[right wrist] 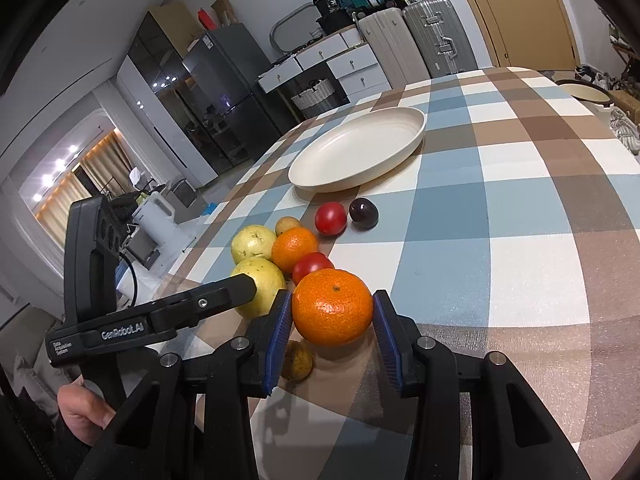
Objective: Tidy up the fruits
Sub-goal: 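Grasp the yellow-green pomelo with the left gripper while the right gripper lifts the orange, then carry the pomelo and orange onto the cream plate and open both grippers, then withdraw both tools from the plate back toward the fruit cluster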
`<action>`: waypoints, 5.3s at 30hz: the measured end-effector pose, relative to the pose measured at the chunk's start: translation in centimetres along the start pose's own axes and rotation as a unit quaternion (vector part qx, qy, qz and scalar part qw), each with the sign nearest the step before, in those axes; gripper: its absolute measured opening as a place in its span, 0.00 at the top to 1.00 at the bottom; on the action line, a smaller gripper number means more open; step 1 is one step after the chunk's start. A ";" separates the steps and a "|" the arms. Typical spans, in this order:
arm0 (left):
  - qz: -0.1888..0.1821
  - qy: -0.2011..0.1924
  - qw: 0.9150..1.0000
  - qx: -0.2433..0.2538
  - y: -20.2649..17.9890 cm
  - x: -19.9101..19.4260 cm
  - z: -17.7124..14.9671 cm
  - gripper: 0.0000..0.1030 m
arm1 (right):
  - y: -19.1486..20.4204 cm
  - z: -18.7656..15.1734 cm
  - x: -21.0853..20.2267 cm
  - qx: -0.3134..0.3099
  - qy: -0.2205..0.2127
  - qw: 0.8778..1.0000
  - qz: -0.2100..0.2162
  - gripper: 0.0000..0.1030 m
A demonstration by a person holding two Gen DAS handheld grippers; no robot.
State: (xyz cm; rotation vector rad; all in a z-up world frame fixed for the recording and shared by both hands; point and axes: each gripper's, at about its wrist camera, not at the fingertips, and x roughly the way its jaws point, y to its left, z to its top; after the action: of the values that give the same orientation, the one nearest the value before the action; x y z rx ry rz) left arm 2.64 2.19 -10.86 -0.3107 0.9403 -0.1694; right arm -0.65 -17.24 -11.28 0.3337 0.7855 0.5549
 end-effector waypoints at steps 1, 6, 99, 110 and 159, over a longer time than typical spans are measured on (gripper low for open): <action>-0.005 0.002 1.000 -0.001 0.0 0.1 0.0 0.01 | 0.0 0.0 0.0 0.000 0.000 1.000 0.000 0.60; -0.025 0.013 1.000 -0.009 0.0 0.7 0.2 0.01 | -0.3 0.0 0.2 0.003 0.002 1.000 0.005 0.60; -0.091 0.105 0.990 0.021 0.4 18.0 28.4 0.55 | -5.0 22.2 17.8 -0.100 0.051 0.994 -0.017 0.60; -0.092 0.120 0.988 0.007 0.0 19.5 29.3 0.55 | -6.6 22.6 19.4 -0.062 0.060 0.996 -0.022 0.53; 0.054 -0.196 0.973 0.107 -8.3 -18.5 7.9 0.01 | 7.5 9.4 -9.5 -0.131 -0.173 0.976 -0.006 0.01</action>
State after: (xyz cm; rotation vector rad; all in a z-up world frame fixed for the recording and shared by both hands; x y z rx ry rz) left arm -1.75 0.94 10.37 -0.0863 0.5399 -0.1037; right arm -1.74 -17.49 3.94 0.1735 0.3711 0.5629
